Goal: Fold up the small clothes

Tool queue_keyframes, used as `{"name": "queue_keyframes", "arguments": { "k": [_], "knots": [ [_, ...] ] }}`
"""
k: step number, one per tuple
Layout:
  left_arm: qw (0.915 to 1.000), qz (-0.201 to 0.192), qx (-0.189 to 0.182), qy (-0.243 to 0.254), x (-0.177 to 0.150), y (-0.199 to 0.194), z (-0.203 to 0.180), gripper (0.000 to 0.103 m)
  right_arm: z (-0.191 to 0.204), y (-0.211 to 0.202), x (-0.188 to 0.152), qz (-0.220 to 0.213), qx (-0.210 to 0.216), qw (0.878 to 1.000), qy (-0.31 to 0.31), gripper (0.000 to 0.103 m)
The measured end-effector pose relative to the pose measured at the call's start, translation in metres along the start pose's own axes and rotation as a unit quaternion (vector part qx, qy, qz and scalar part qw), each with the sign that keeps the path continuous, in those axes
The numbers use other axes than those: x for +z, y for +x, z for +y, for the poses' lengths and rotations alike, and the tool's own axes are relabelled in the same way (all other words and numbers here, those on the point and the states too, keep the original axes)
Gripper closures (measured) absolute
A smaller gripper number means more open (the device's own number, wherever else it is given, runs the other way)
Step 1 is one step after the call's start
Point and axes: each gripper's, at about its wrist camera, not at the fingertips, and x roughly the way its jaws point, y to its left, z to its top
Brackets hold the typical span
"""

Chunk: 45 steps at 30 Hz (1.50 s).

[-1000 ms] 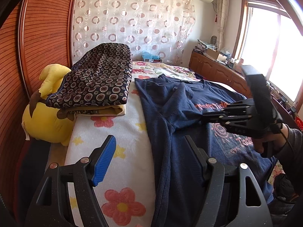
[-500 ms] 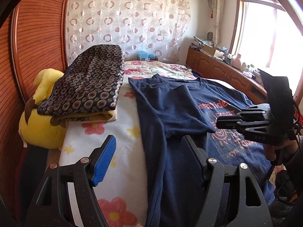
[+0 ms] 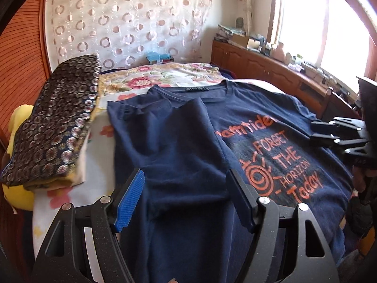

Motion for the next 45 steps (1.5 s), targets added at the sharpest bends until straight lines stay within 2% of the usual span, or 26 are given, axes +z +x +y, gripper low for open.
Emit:
{"name": "queue_keyframes", "arguments": {
  "k": [9,17,19,23,31,34,42,44,45],
  "knots": [
    [0.9995,0.023,0.012,0.018,0.011,0.025,-0.016,0.03,-0.075,-0.047,-0.046,0.0,-0.074,0.993,0.089,0.06],
    [0.9978,0.062,0.007,0.023,0.008,0.045,-0.018,0.03,-0.116,-0.084,-0.076,0.001,-0.133,0.981,0.143,0.06],
    [0.9964,0.081,-0.001,0.026,0.007,0.053,-0.02,0.023,-0.124,-0.089,-0.082,0.002,-0.139,0.978,0.156,0.06],
    [0.9958,0.083,-0.002,0.037,0.005,0.054,-0.025,0.019,-0.128,-0.088,-0.08,0.011,-0.144,0.974,0.174,0.06],
    [0.9951,0.088,-0.009,0.044,0.004,0.056,-0.028,0.011,-0.145,-0.079,-0.066,0.036,-0.143,0.968,0.201,0.06],
    [0.9948,0.09,-0.007,0.048,0.003,0.057,-0.03,0.01,-0.146,-0.077,-0.063,0.054,-0.123,0.969,0.207,0.06],
    [0.9948,0.09,-0.007,0.048,0.003,0.057,-0.03,0.01,-0.169,-0.079,-0.058,0.051,-0.086,0.967,0.234,0.06],
    [0.9948,0.09,-0.007,0.048,0.003,0.057,-0.03,0.01,-0.175,-0.079,-0.057,0.049,-0.073,0.967,0.241,0.066],
    [0.9948,0.09,-0.007,0.048,0.003,0.057,-0.03,0.01,-0.178,-0.076,-0.058,0.044,-0.063,0.966,0.247,0.076]
  ]
}}
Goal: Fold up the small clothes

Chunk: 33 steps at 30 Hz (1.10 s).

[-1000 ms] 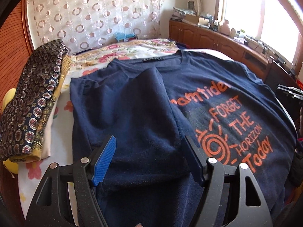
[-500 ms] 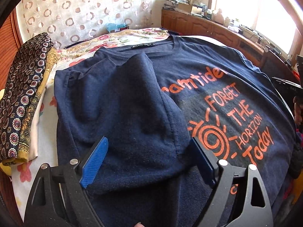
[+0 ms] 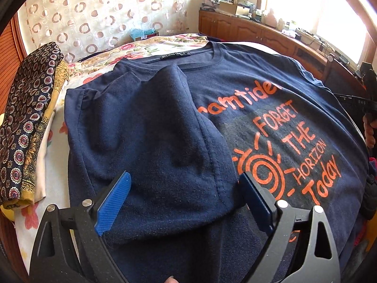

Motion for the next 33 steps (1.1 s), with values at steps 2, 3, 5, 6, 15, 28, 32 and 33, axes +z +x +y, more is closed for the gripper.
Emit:
{"name": "queue_keyframes", "arguments": {
  "k": [2,3,5,6,15,28,32,33],
  "knots": [
    [1.0,0.0,0.0,0.0,0.0,0.0,0.0,0.01,-0.004,0.001,-0.001,-0.007,0.006,1.0,0.002,0.089],
    [1.0,0.0,0.0,0.0,0.0,0.0,0.0,0.01,-0.002,-0.001,0.0,-0.011,-0.004,1.0,-0.006,0.096],
    [1.0,0.0,0.0,0.0,0.0,0.0,0.0,0.01,0.001,-0.003,-0.002,-0.018,-0.009,1.0,-0.017,0.098],
    [1.0,0.0,0.0,0.0,0.0,0.0,0.0,0.01,0.004,-0.005,-0.001,-0.024,-0.01,0.999,-0.022,0.098],
    [1.0,0.0,0.0,0.0,0.0,0.0,0.0,0.01,0.077,-0.037,0.017,-0.088,0.013,0.989,-0.121,0.099],
    [1.0,0.0,0.0,-0.001,0.0,0.0,0.0,0.01,0.099,-0.004,-0.033,-0.019,0.016,0.989,-0.146,0.098],
    [1.0,0.0,0.0,-0.001,0.0,0.0,-0.001,0.01,0.096,-0.022,-0.04,-0.027,0.018,0.99,-0.138,0.096],
    [1.0,0.0,0.0,-0.001,0.0,0.0,0.0,0.01,0.098,-0.024,-0.04,-0.031,0.016,0.99,-0.138,0.096]
  ]
}}
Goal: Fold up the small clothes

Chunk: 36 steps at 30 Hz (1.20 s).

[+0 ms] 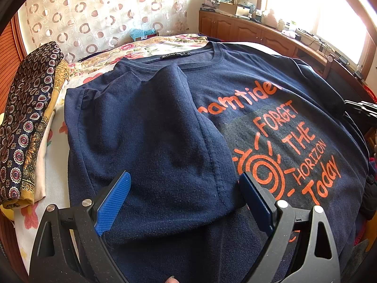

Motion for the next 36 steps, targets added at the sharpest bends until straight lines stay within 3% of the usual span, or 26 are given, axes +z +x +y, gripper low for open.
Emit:
{"name": "queue_keyframes", "arguments": {
  "k": [4,13,15,16,18,21,25,33,36],
  "knots": [
    [1.0,0.0,0.0,0.0,0.0,0.0,0.0,0.01,0.007,-0.019,-0.004,-0.019,-0.028,0.999,-0.006,0.081],
    [1.0,0.0,0.0,0.0,0.0,0.0,0.0,0.01,-0.038,0.019,0.012,-0.01,-0.116,0.993,0.029,0.08],
    [1.0,0.0,0.0,0.0,0.0,0.0,0.0,0.01,-0.049,0.027,0.02,-0.017,-0.094,0.994,0.055,0.079],
    [1.0,0.0,0.0,0.0,0.0,0.0,0.0,0.01,-0.053,0.033,0.025,-0.014,-0.085,0.994,0.068,0.072],
    [1.0,0.0,0.0,0.0,0.0,0.0,0.0,0.01,-0.058,0.041,0.031,-0.015,-0.093,0.993,0.072,0.064],
    [1.0,0.0,0.0,0.0,0.0,0.0,0.0,0.01,-0.066,0.062,0.033,0.004,-0.085,0.993,0.084,0.06],
    [1.0,0.0,0.0,0.0,0.0,0.0,0.0,0.01,-0.084,0.084,0.035,0.042,-0.085,0.989,0.112,0.06],
    [1.0,0.0,0.0,0.0,0.0,0.0,0.0,0.01,-0.106,0.088,0.037,0.05,-0.035,0.986,0.157,0.059],
    [1.0,0.0,0.001,0.0,0.0,0.0,-0.001,0.01,-0.105,0.083,0.038,0.045,-0.013,0.989,0.143,0.082]
  ]
}}
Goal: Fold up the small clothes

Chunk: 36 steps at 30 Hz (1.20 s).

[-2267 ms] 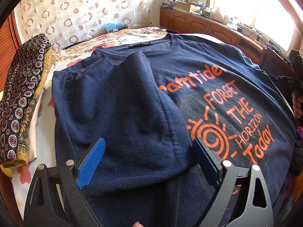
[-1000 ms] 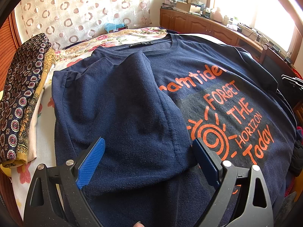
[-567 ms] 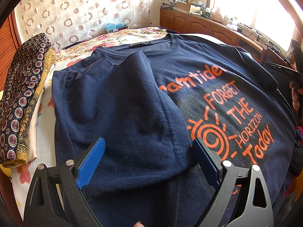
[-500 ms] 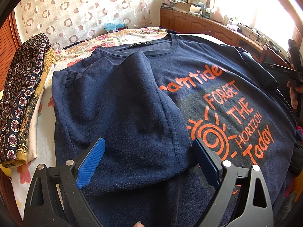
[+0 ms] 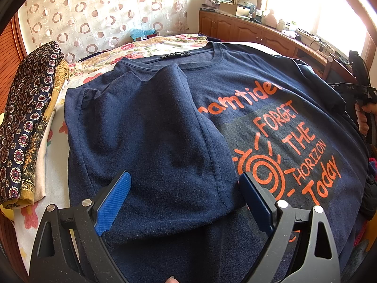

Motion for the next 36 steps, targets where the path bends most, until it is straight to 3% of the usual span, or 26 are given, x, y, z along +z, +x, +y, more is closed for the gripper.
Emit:
{"name": "queue_keyframes", "arguments": {
  "k": [3,6,11,22,23,24,28,36],
  "knots": [
    [1.0,0.0,0.0,0.0,0.0,0.0,0.0,0.01,0.006,-0.005,0.0,-0.008,-0.024,0.999,-0.03,0.094],
    [1.0,0.0,0.0,0.0,0.0,0.0,0.0,0.01,0.012,-0.01,0.004,-0.026,-0.043,0.998,-0.048,0.098],
    [1.0,0.0,0.0,0.0,-0.001,0.0,0.0,0.01,0.041,-0.028,0.021,-0.076,-0.045,0.992,-0.086,0.098],
    [1.0,0.0,0.0,0.0,0.0,0.0,0.0,0.01,0.166,-0.021,0.038,-0.098,0.01,0.975,-0.201,0.098],
    [1.0,0.0,0.0,0.0,-0.001,0.0,0.0,0.01,0.174,-0.017,0.038,-0.102,0.004,0.972,-0.21,0.098],
    [1.0,0.0,0.0,0.0,0.0,0.0,0.0,0.01,0.182,-0.013,0.037,-0.102,0.001,0.97,-0.219,0.091],
    [1.0,0.0,0.0,0.0,0.0,0.0,0.0,0.01,0.183,-0.005,0.03,-0.096,0.005,0.971,-0.219,0.081],
    [1.0,0.0,0.0,-0.001,0.0,0.0,0.0,0.01,0.159,0.01,0.014,-0.055,-0.023,0.976,-0.21,0.08]
  ]
}}
